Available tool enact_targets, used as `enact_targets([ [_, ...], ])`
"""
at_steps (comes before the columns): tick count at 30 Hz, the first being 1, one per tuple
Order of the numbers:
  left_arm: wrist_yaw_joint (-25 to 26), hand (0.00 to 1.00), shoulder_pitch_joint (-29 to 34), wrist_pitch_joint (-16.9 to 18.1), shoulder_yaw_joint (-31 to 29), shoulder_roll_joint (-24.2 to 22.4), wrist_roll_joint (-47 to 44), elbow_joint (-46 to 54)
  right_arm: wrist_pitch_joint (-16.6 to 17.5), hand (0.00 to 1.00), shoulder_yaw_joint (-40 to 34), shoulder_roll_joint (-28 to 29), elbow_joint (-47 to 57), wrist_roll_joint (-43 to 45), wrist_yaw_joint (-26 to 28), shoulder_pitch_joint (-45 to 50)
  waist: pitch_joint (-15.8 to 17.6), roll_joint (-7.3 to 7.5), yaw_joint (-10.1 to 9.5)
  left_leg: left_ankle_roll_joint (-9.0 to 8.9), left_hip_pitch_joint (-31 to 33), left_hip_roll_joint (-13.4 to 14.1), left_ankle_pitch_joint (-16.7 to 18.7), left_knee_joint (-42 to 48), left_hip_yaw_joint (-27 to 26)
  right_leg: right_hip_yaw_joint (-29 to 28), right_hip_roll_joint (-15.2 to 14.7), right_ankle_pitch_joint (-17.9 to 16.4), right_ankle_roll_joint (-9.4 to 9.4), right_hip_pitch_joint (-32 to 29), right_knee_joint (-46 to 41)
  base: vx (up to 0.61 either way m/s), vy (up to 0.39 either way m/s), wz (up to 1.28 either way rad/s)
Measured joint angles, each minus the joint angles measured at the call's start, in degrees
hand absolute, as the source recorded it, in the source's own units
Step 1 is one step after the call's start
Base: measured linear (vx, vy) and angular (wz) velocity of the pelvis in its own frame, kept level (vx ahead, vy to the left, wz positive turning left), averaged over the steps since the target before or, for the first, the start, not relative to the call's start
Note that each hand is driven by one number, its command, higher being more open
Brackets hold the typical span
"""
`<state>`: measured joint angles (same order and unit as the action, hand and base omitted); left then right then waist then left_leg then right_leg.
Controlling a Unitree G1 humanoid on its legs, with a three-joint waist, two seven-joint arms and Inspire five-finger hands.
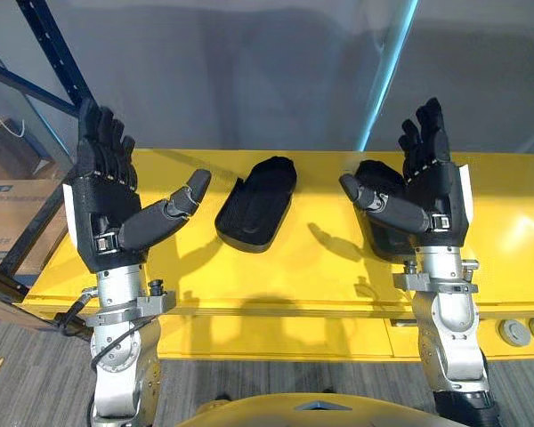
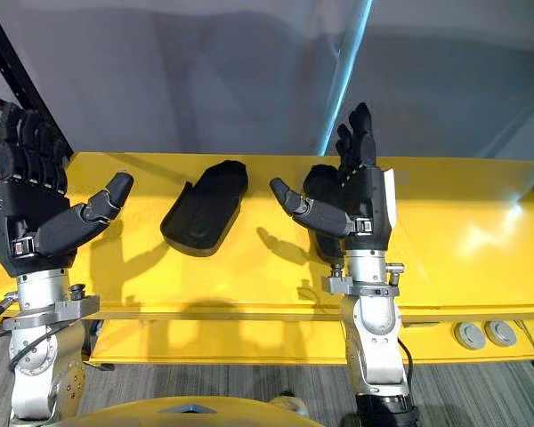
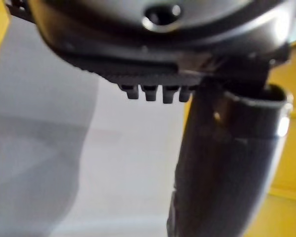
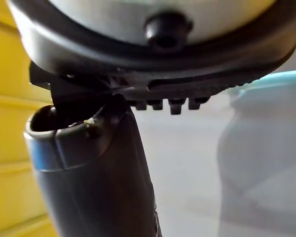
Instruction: Walk over and take three plastic housings, then place them on the shelf
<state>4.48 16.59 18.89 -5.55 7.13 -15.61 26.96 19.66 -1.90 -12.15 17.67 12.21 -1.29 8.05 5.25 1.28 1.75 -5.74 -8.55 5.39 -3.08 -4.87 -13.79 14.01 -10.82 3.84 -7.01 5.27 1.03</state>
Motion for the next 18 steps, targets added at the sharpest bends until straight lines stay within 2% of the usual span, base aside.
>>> enact_targets([
  [2,-0.25,1.0,0.56,-4.91,-0.61,0.02,0.64,-0.82,-0.05,1.0,-0.77,1.53,1.51,0.05,0.2,1.54,1.38,0.21,0.22,0.28,0.02,-0.17,0.35,-0.03,-0.32,-0.46,-0.2,-0.06,-0.08,-0.33,-0.15,-0.06,0.026,-0.15],
  [5,-1.22,1.0,2.05,-11.45,-0.5,0.04,2.41,-3.07,-0.31,1.0,-2.02,1.69,4.52,0.25,0.82,2.93,1.7,0.02,0.3,0.27,0.56,-0.15,0.36,-0.18,-0.61,-1.03,-0.17,0.01,-0.22,-1.13,-0.09,-0.03,0.021,-0.07],
  [8,-2.48,1.0,2.14,-15.79,-0.48,0.04,3.32,-5.39,-0.32,1.0,-2.7,1.59,6.31,0.59,1.01,2.9,1.8,-0.14,0.1,0.25,1.21,0.05,0.32,-0.01,-0.11,-0.8,0.02,0.05,-0.31,-1.51,-0.06,0.04,0.0,0.07],
  [14,-8.16,1.0,3.78,-19.35,-0.47,0.5,4.85,-6.48,-1.94,1.0,-3.39,-0.43,6.32,0.43,1.04,2.23,2.37,-0.91,-0.24,0.11,2.13,0.09,-0.07,0.08,0.83,0.08,0.08,0.38,-0.38,-1.68,-0.06,0.06,0.0,0.11],
  [17,-8.93,1.0,4.07,-19.73,-0.51,0.77,4.64,-7.57,-2.07,1.0,-3.53,-1.89,6.32,0.41,0.85,2.19,2.9,-0.93,-0.33,0.12,2.22,0.1,0.2,0.15,0.86,0.08,0.08,0.21,-0.52,-1.68,-0.06,0.01,0.0,0.01],
  [18,-9.25,1.0,4.1,-20.39,-0.52,1.2,4.52,-7.67,-2.08,1.0,-3.87,-1.97,6.33,0.41,0.78,2.06,3.76,-0.81,-0.36,0.12,2.62,0.2,1.36,1.7,0.84,-0.03,0.03,0.07,-0.6,-1.48,-0.12,0.0,0.0,0.0],
])
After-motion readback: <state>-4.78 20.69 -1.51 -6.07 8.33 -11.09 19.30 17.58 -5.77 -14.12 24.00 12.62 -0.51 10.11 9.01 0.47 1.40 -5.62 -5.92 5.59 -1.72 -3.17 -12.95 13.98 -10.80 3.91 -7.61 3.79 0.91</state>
